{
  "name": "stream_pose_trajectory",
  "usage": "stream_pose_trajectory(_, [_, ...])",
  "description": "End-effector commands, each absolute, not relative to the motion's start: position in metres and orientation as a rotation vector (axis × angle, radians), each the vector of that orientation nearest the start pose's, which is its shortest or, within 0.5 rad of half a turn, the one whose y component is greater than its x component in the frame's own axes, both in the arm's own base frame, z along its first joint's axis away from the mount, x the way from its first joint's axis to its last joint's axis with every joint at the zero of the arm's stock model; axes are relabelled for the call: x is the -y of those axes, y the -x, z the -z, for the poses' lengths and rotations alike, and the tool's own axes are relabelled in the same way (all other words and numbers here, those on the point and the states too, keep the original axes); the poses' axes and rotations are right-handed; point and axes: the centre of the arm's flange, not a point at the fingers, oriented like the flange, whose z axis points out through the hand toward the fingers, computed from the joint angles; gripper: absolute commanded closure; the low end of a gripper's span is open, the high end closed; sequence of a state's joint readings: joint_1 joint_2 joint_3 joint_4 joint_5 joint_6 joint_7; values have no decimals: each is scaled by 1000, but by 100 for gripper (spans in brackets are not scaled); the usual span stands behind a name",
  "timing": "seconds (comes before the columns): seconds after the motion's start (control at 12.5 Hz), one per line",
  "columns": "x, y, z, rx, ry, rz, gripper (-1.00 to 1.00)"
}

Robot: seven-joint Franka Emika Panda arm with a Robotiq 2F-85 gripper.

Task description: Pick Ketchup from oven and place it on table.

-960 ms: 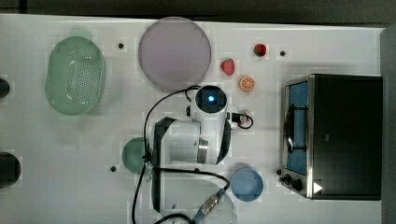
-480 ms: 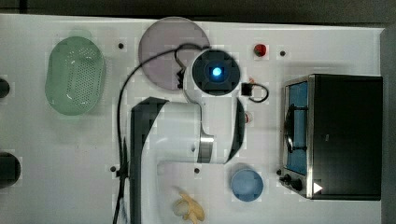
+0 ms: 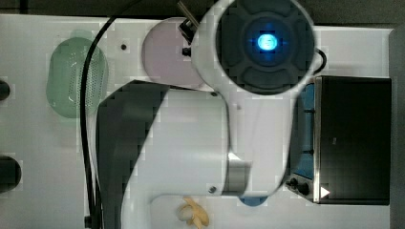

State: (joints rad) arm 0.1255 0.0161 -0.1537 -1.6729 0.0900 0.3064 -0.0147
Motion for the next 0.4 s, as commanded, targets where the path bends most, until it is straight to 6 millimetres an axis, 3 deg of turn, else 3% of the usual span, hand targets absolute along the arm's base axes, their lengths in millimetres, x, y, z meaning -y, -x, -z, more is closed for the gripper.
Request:
stream_pose_trajectory(0.08, [11, -581, -569, -1217, 2832, -12, -100])
stream_pose_trajectory(0.4, [20, -568, -597, -1243, 2847, -123, -100])
